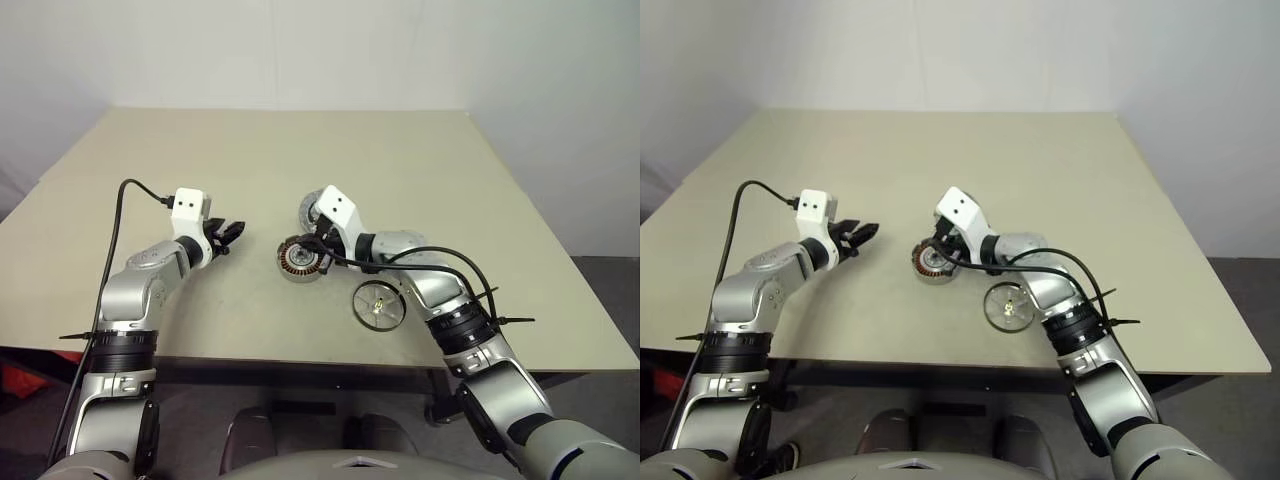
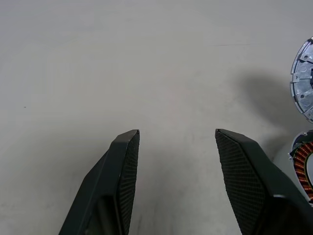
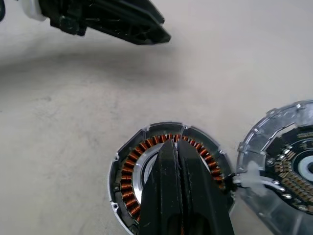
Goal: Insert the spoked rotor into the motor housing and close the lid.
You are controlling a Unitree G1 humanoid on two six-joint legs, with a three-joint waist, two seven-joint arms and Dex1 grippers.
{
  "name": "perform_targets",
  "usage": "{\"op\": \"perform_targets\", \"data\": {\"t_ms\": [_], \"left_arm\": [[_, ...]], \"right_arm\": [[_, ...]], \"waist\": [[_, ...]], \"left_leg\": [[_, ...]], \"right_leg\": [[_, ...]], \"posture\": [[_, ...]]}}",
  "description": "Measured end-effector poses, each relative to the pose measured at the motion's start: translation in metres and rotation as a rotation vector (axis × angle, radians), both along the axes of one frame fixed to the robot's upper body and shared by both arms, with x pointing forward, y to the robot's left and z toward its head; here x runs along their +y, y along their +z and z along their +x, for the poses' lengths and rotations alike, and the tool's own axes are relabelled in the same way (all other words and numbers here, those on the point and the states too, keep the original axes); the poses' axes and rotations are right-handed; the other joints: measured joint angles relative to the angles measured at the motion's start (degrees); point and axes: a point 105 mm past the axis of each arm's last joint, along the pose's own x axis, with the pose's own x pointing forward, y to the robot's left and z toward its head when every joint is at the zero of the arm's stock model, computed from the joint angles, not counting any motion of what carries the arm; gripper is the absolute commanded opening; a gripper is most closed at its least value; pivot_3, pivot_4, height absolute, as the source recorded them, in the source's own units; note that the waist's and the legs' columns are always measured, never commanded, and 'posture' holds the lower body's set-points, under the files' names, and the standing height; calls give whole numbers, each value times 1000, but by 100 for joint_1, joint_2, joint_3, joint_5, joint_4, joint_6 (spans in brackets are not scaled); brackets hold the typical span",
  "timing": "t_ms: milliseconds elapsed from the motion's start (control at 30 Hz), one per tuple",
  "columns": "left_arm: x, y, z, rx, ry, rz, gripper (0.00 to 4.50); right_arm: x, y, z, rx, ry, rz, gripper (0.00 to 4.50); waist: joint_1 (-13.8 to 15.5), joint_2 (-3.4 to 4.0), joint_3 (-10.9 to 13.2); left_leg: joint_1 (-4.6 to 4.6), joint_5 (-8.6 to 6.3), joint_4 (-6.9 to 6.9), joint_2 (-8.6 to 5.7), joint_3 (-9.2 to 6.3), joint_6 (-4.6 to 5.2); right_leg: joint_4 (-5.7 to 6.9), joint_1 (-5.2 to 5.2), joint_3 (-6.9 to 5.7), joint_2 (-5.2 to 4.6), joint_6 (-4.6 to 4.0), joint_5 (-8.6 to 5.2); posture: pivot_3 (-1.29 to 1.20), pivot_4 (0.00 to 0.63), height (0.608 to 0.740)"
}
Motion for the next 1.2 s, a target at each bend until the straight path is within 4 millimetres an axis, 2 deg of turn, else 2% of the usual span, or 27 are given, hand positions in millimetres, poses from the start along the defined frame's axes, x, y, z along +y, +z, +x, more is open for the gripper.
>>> {"op": "perform_targets", "data": {"t_ms": [167, 300, 367, 600, 767, 1033, 1133, 1200], "left_arm": [[2, -4, -2, 11, 11, 3, 2598], [4, -5, -4, 14, 14, 9, 2598], [6, -5, -4, 15, 18, 13, 2598], [9, -4, -4, 12, 26, 19, 2598], [8, -4, -4, 12, 27, 16, 2598], [8, -5, -4, 14, 30, 15, 2598], [8, -5, -4, 13, 30, 15, 2598], [8, -5, -4, 14, 32, 16, 2598]], "right_arm": [[5, -8, 5, 25, -5, 6, 26], [9, -31, 9, 74, -34, -2, 26], [11, -31, 11, 61, -37, 0, 26], [4, -28, 20, 37, -56, -18, 26], [-3, -15, 27, 6, -69, -3, 26], [8, 0, 20, -19, -13, 27, 26], [14, -12, 15, 22, -2, 28, 26], [14, -33, 9, 71, -7, 1, 26]], "waist": [[-4, 0, 0], [-10, 0, 0], [-10, -1, 0], [-6, -1, 0], [-7, -1, 0], [-8, -1, 0], [-10, -1, -1], [-5, -1, -1]], "left_leg": [[0, 0, 0, 0, 0, 0], [1, 0, 0, 0, 0, -1], [1, 0, 0, 0, 1, -1], [1, 1, 1, 0, 0, -1], [1, 1, -1, 1, 0, -1], [1, 0, 0, 1, 0, -1], [2, 0, -1, 1, 0, -1], [2, 0, -1, 0, 0, -1]], "right_leg": [[1, 0, 0, 0, 0, 0], [1, -1, 0, 0, -1, 0], [2, 1, 0, -1, -1, 0], [3, 3, 0, -1, -1, 0], [3, 2, 0, 0, -1, 0], [2, 0, 0, 0, -1, 0], [2, 1, 0, 0, -1, 0], [1, 1, 0, -1, -1, 0]], "posture": [[0, 0, 740], [0, 0, 740], [0, 0, 740], [0, 0, 740], [0, 0, 740], [0, 0, 740], [0, 0, 740], [0, 0, 740]]}}
